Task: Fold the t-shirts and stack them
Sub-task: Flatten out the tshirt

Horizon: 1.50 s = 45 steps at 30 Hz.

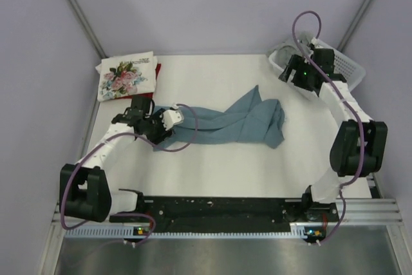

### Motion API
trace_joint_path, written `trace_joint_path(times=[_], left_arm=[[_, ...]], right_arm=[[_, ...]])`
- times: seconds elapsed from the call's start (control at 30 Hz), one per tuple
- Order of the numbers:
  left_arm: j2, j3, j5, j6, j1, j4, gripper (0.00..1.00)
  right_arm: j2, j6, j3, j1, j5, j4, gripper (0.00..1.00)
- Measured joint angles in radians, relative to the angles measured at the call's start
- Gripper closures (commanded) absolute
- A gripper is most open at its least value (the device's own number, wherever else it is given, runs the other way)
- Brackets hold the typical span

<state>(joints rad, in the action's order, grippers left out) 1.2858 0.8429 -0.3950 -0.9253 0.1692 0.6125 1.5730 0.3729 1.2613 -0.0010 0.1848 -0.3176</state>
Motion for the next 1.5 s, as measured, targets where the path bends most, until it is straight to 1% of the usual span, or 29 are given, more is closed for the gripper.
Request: trace_joint_path(times=[0.03,0.1,0.13,0.2,0.23,0.3,0.43,0.5,0.6,0.63,0.67,0.7,0.73,0.77,0.8,1.0,1.1,1.27,1.33,1.4,1.43,1.5], left_arm=[[0.002,0.001,0.029,0.012,-0.001,-0.002,0.35],[0.01,0.004,0.079,0.038,-0.006,-0.003,0.34],[0.016,0.005,0.096,0.048,-0.008,-0.005,0.34],[0.034,0.005,0.131,0.077,-0.012,-0.007,0.34],[0.044,0.005,0.144,0.092,-0.015,-0.008,0.34],[0.064,0.004,0.16,0.117,-0.025,-0.011,0.34],[0.113,0.005,0.159,0.159,-0.076,-0.02,0.34],[0.138,0.006,0.15,0.175,-0.098,-0.021,0.34],[0.161,0.006,0.142,0.192,-0.108,-0.024,0.37],[0.166,0.006,0.141,0.195,-0.108,-0.028,0.41],[0.173,0.006,0.141,0.199,-0.108,-0.033,0.47],[0.179,0.006,0.141,0.203,-0.108,-0.038,0.57],[0.186,0.006,0.141,0.207,-0.108,-0.043,0.72],[0.193,0.006,0.14,0.213,-0.109,-0.045,0.83],[0.201,0.006,0.137,0.215,-0.11,-0.047,1.0],[0.192,0.012,0.097,0.243,-0.115,-0.043,1.0],[0.139,0.012,0.074,0.247,-0.115,-0.026,1.0],[0.028,0.012,0.035,0.247,-0.115,0.0,1.0],[0.012,0.012,0.027,0.246,-0.115,0.005,1.0],[0.005,0.012,0.023,0.247,-0.115,0.014,1.0],[0.004,0.012,0.021,0.247,-0.115,0.018,1.0],[0.002,0.012,0.019,0.247,-0.115,0.026,1.0]], right_arm=[[0.068,-0.019,0.065,-0.011,0.009,-0.024,0.1],[0.106,-0.04,0.085,-0.016,-0.008,-0.061,0.07],[0.101,-0.049,0.076,-0.01,-0.023,-0.091,0.07],[0.05,-0.076,0.016,0.038,-0.108,-0.121,0.07],[0.019,-0.085,-0.014,0.067,-0.141,-0.134,0.09],[-0.08,-0.1,-0.104,0.158,-0.195,-0.145,0.15],[-0.25,-0.104,-0.24,0.319,-0.209,-0.146,0.31],[-0.287,-0.092,-0.286,0.365,-0.211,-0.14,0.32],[-0.292,-0.067,-0.333,0.428,-0.241,-0.136,0.34],[-0.286,-0.061,-0.339,0.457,-0.258,-0.142,0.35],[-0.275,-0.054,-0.34,0.493,-0.283,-0.143,0.36],[-0.264,-0.049,-0.338,0.527,-0.305,-0.137,0.36],[-0.255,-0.047,-0.336,0.547,-0.32,-0.134,0.37],[-0.237,-0.04,-0.33,0.578,-0.346,-0.134,0.37],[-0.218,-0.037,-0.322,0.598,-0.366,-0.132,0.37],[-0.097,-0.02,-0.257,0.679,-0.497,-0.132,0.38],[-0.042,-0.008,-0.224,0.705,-0.54,-0.133,0.41],[0.05,-0.005,-0.161,0.707,-0.582,-0.132,0.42],[0.085,-0.006,-0.141,0.707,-0.591,-0.131,0.45],[0.114,-0.012,-0.132,0.707,-0.6,-0.13,0.5],[0.129,-0.014,-0.129,0.707,-0.604,-0.134,0.53],[0.145,-0.015,-0.129,0.707,-0.613,-0.138,0.63]])
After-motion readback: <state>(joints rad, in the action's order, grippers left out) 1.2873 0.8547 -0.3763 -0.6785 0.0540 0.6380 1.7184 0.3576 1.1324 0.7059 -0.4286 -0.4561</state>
